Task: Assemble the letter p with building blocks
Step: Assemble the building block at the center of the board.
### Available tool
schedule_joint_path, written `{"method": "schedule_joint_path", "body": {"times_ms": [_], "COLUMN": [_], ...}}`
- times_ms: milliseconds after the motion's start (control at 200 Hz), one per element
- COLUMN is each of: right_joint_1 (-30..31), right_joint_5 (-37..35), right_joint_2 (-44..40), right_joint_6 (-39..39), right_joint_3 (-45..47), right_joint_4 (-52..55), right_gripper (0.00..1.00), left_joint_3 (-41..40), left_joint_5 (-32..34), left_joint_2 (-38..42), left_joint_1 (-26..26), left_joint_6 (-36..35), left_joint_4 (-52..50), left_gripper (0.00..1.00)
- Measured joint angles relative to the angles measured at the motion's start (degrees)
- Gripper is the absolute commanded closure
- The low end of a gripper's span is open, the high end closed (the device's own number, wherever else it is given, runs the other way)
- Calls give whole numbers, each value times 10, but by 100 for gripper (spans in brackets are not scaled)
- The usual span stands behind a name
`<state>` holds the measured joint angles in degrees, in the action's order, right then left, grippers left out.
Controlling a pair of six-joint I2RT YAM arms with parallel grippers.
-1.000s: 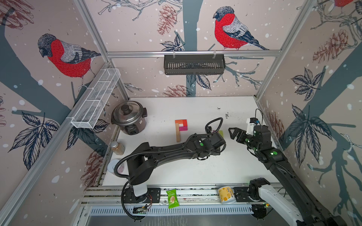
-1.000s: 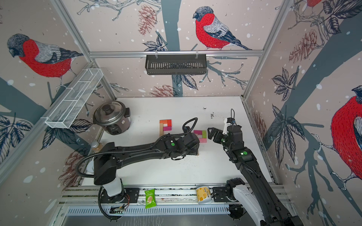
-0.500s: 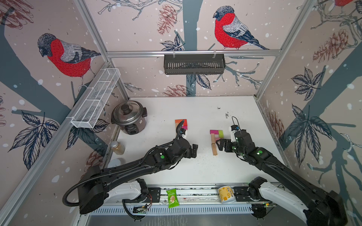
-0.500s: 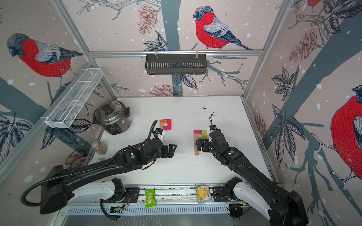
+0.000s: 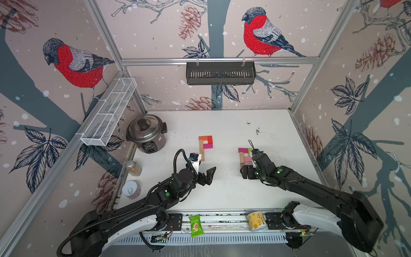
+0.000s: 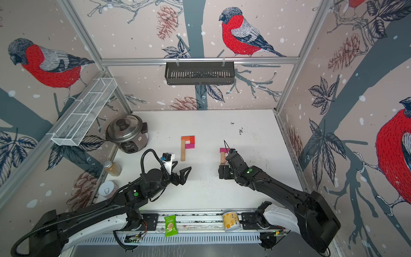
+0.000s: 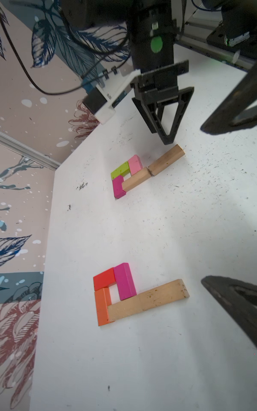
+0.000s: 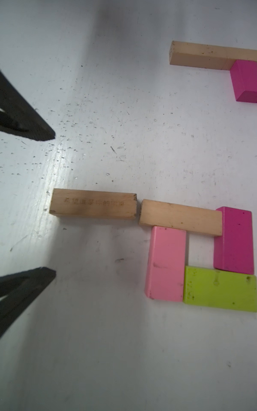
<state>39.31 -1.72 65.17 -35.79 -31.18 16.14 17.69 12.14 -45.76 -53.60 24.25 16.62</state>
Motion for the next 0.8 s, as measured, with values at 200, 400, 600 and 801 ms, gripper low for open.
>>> {"method": "schedule_joint_path", "body": {"times_ms": [200, 400, 600, 801], "right_joint_1": [9, 16, 25, 31], "right_joint_5": [-2, -3, -19, -28], "right_joint_2": [41, 85, 116, 130], "right_joint_6": [-2, -2, -4, -4], "right_joint_3": [0, -3, -9, -14], "right_joint_4": [-13, -32, -36, -43], "right_gripper": [20, 28, 37, 48], "left_joint_3": [-9, -12, -14, -14], "left_joint_5": [-16, -16, -22, -29], "left_joint_2": [7, 11, 10, 2], "left_joint_1": [1, 1, 1, 1], "left_joint_6": [-20, -24, -27, -27], "left_joint_4": [19, 20, 21, 21], "left_gripper": [3, 3, 3, 3]}}
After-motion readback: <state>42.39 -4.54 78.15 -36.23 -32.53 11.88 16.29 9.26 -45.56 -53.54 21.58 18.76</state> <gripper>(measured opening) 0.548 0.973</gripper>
